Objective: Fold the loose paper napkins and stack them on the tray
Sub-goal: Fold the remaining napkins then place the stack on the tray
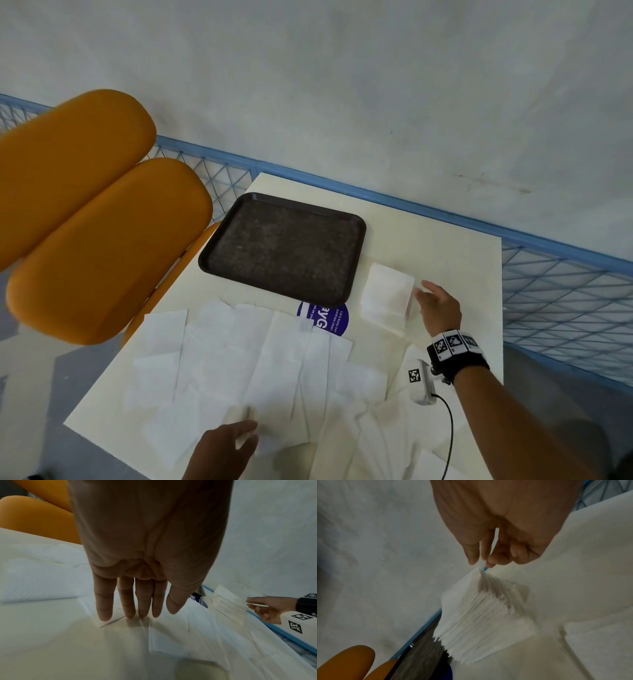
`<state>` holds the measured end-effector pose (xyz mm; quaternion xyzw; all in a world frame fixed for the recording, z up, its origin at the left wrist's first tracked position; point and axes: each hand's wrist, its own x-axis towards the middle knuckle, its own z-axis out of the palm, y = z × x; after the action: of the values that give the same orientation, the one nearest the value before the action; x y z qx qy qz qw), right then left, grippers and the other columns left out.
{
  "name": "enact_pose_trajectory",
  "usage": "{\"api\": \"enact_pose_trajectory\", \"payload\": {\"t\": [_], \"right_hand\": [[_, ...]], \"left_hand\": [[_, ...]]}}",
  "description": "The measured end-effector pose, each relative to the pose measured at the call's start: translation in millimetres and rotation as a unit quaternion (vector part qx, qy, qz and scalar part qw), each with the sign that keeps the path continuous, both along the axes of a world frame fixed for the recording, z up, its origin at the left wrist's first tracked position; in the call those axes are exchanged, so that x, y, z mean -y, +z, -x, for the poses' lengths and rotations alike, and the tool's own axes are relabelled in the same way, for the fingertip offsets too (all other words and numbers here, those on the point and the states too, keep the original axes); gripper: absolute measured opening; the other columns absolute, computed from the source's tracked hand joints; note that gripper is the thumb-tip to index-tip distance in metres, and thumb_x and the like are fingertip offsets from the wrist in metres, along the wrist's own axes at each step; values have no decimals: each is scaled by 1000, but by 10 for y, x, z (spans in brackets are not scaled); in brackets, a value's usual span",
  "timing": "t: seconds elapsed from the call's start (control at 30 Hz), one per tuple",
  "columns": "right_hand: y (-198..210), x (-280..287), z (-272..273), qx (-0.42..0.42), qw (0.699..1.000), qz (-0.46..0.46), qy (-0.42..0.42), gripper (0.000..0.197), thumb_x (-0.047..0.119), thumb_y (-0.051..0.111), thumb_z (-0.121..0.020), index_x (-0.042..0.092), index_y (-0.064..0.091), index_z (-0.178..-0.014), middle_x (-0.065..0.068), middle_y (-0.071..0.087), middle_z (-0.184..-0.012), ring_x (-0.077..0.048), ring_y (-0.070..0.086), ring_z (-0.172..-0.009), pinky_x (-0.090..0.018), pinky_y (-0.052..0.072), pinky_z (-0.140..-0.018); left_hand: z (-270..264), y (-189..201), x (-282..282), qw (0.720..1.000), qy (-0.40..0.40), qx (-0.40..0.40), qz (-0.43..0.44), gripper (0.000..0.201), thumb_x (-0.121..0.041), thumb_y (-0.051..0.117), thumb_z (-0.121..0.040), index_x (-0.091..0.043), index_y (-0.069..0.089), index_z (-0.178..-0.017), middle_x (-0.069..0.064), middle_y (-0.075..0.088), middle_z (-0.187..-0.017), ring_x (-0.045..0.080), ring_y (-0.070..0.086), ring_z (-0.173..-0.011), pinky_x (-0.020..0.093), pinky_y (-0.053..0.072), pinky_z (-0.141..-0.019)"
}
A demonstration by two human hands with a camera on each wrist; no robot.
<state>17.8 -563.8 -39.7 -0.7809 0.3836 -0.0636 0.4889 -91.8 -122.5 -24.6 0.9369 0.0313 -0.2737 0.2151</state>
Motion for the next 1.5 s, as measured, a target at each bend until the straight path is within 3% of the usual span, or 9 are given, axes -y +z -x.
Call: {"api": "enact_pose_trajectory", "payload": {"t": [0.17, 0.33, 0.47, 0.67, 0.9, 1.07, 1.23, 1.37, 1.5], "right_hand": [[151, -405, 400, 63, 996, 40, -48, 29, 25, 63, -95, 21, 67, -124, -1, 69, -102, -18, 61, -98, -42, 49, -99], [-38, -1263, 826, 3, 991, -18, 132, 8, 35, 65, -88, 35, 70, -95, 7, 76, -92, -17, 71, -86, -47, 59, -85], [-93, -1954, 868, -102, 967, -41, 229, 28, 41, 69, -88, 29, 66, -113, 6, 73, -98, -14, 70, -90, -35, 54, -95], [-60, -2602, 515, -207, 963, -21, 171, 58, 41, 72, -85, 14, 51, -132, -6, 67, -123, -25, 61, -116, -30, 46, -96], [-86, -2875, 362, -249, 962, 10, 112, 43, 23, 75, -83, 14, 52, -118, -10, 66, -121, -31, 65, -109, -33, 50, -85], [-55, -2845, 377, -226, 968, 10, 109, 29, 19, 72, -82, 20, 57, -107, -1, 67, -104, -20, 56, -86, -22, 40, -66], [-14, -2712, 442, -168, 981, -84, 50, 26, 18, 71, -83, 14, 65, -108, -4, 69, -91, -24, 62, -79, -33, 52, -74], [170, -2656, 560, -105, 980, -164, 32, 27, 14, 67, -89, 14, 61, -116, -12, 64, -104, -24, 59, -85, -32, 52, -67], [425, -2601, 651, -98, 987, -98, 76, 37, 14, 63, -90, 19, 55, -126, -3, 63, -101, -20, 61, -86, -29, 49, -67]], "left_hand": [[-3, -13, -47, 999, -44, 1, 15, 30, -48, 60, -93, -44, 68, -122, -16, 67, -129, 3, 61, -120, 10, 39, -94], [-11, -17, -73, 996, -82, -11, 29, 34, -43, 56, -97, -33, 67, -128, -13, 66, -132, 6, 60, -122, 12, 37, -96], [-35, 75, -163, 990, -99, -57, 82, 18, -41, 58, -96, -49, 63, -113, -13, 65, -129, 8, 59, -122, 12, 38, -90], [-77, 122, -607, 980, -83, -102, 151, 18, -49, 57, -96, -61, 46, -101, -24, 60, -125, -7, 57, -111, 4, 37, -88], [-179, -9, -1432, 982, -24, -120, 142, 9, -56, 55, -94, -55, 54, -103, -17, 65, -125, -2, 60, -110, 20, 46, -99], [-243, 14, -1736, 982, 9, -110, 153, 13, -50, 57, -95, -53, 57, -107, -16, 67, -117, -5, 59, -107, 16, 44, -89], [-304, 17, -1810, 976, 21, -108, 187, 14, -49, 58, -95, -50, 60, -109, -11, 70, -108, 0, 63, -101, 19, 50, -84], [-420, 55, -1668, 971, 27, -111, 212, 13, -45, 58, -96, -46, 62, -108, -10, 69, -104, 3, 65, -95, 20, 51, -80], [-528, 138, -1410, 965, 18, -118, 234, 19, -43, 58, -97, -38, 64, -114, -9, 70, -107, 4, 68, -93, 17, 55, -73]]}}
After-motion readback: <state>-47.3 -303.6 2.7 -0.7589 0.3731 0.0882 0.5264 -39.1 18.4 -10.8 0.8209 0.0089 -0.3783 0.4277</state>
